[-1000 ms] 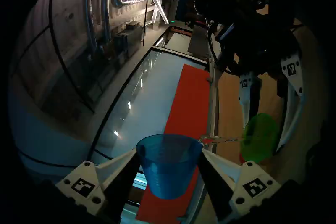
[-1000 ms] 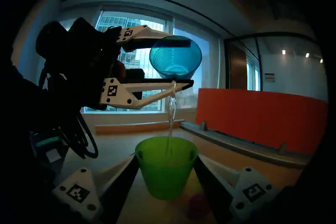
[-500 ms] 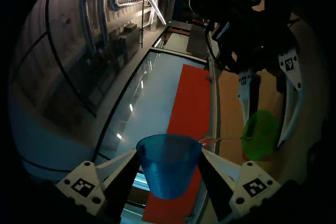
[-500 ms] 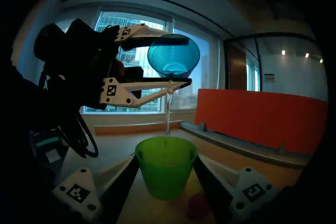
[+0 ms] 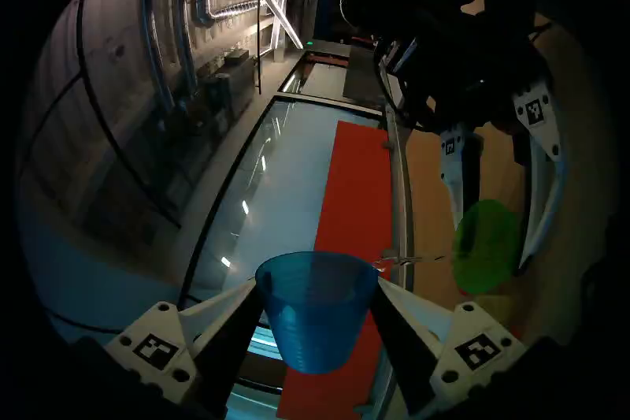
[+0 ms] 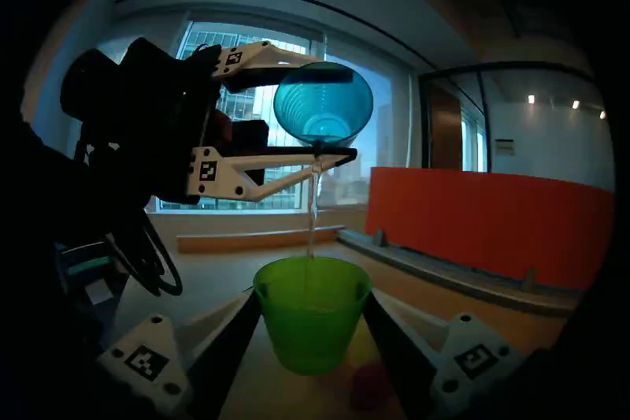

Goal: Pour water

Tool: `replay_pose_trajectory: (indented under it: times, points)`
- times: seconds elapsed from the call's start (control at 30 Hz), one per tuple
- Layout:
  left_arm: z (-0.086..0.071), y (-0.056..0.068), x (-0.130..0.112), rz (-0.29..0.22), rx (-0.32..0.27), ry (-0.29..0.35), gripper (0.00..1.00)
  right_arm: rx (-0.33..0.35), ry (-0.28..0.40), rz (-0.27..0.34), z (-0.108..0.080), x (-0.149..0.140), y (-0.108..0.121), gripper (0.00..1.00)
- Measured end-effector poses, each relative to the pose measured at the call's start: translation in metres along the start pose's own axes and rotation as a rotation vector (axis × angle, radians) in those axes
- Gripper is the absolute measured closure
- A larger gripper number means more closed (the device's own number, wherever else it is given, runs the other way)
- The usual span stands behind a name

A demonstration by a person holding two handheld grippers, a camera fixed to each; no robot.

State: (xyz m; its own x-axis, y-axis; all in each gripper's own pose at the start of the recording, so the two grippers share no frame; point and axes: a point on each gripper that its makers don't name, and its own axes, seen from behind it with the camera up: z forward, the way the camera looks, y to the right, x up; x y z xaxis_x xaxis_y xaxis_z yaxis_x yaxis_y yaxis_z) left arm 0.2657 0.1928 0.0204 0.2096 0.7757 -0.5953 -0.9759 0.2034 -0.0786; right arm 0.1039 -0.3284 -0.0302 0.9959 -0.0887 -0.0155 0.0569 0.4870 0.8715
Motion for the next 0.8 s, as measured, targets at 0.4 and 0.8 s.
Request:
replay_pose_trajectory:
  times: [0.4, 0.8]
  points:
    - [0.0005, 0.003, -0.0024, 0.049, -0.006, -0.006, 0.14, -0.001, -0.001, 0.002, -0.0001, -0.0029, 0.0007, 0.1]
    - [0.0046, -0.0012, 0.0012, 0.108, -0.002, 0.0, 0.14, -0.003, 0.002, 0.005, 0.0007, -0.0042, 0.0034, 0.11]
